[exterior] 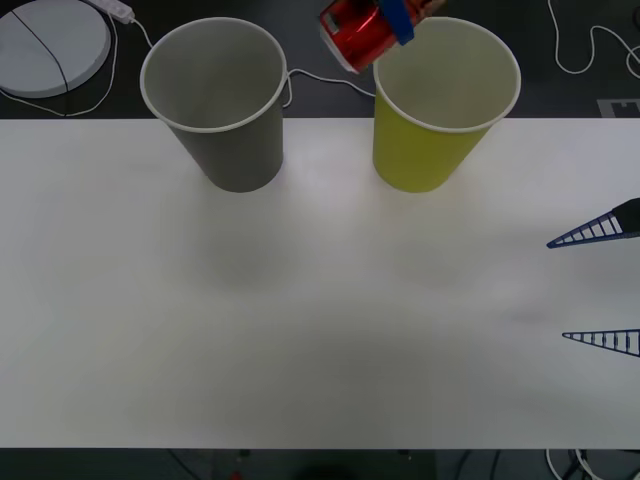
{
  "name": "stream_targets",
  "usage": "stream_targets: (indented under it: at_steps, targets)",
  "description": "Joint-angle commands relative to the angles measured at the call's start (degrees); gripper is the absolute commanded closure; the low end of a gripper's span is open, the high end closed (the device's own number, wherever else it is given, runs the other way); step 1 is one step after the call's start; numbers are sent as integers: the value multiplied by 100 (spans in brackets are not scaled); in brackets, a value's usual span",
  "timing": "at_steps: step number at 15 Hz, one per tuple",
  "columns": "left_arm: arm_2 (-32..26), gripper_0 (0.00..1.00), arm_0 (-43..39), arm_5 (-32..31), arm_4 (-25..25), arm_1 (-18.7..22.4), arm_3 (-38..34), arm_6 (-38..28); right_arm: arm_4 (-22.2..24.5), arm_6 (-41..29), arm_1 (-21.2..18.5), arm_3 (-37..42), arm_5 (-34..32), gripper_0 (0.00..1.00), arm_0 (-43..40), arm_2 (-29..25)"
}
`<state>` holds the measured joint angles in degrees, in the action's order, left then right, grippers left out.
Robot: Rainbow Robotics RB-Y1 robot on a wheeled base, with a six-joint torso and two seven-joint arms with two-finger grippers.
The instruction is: Put the can into the green bin and the plastic bottle into the gray bin
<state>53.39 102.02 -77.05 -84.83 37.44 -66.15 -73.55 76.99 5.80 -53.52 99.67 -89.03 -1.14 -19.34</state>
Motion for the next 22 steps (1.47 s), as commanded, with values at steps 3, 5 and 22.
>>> stream_targets:
  at_steps: [3, 5, 22]
  targets:
    - [699, 100, 740, 674, -42, -1187, 1711, 24, 0, 0, 0, 0, 0, 0, 0, 0]
    - [761, 100, 846, 1025, -95, -1661, 2309, 24, 0, 0, 0, 0, 0, 0, 0, 0]
    - [1675, 30, 1004, 1992, -86, -2804, 3768, 262, 0, 0, 0, 0, 0, 0, 0, 0]
